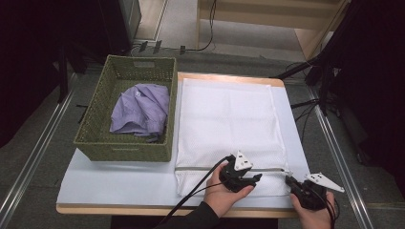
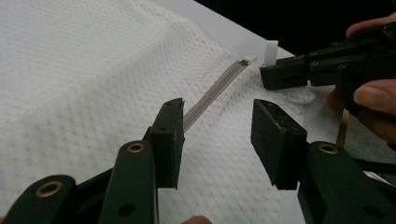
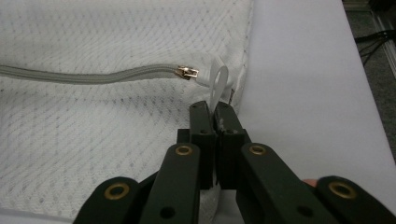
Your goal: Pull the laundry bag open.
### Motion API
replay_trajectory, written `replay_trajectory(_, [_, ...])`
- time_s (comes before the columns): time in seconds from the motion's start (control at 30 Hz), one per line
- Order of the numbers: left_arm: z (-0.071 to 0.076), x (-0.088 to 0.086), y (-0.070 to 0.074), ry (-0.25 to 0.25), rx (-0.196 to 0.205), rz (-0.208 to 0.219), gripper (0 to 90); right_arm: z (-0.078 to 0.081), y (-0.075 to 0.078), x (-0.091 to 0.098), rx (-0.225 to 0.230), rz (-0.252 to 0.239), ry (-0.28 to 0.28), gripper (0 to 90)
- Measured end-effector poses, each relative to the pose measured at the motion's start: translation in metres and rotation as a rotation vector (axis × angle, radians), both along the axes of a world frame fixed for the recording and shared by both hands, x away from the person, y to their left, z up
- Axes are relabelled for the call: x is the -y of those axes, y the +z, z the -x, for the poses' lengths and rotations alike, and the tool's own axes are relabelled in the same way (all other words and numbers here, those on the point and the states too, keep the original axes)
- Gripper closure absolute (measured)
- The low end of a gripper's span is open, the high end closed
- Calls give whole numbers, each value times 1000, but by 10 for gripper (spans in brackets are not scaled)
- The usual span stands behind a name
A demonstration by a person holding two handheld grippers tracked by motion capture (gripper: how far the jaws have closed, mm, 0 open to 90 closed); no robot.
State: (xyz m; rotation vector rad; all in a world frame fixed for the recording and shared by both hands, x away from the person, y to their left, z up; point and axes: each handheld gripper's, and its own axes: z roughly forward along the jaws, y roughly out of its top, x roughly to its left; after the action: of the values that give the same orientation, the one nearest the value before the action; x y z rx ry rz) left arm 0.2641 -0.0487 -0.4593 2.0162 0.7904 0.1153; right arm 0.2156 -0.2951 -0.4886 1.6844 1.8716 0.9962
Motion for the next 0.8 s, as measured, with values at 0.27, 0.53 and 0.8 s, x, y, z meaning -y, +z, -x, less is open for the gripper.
replay_trajectory(0.27, [-15,19,-9,-14,-57,10,695,3,5,-7,48,39,43,900])
replay_trajectory(0.53, [-21,31,-11,2,-85,-7,741,9,18,-19,172,120,94,900])
replay_trajectory(0.8, [-30,36,2,19,-91,30,688,10,19,-26,202,162,135,900])
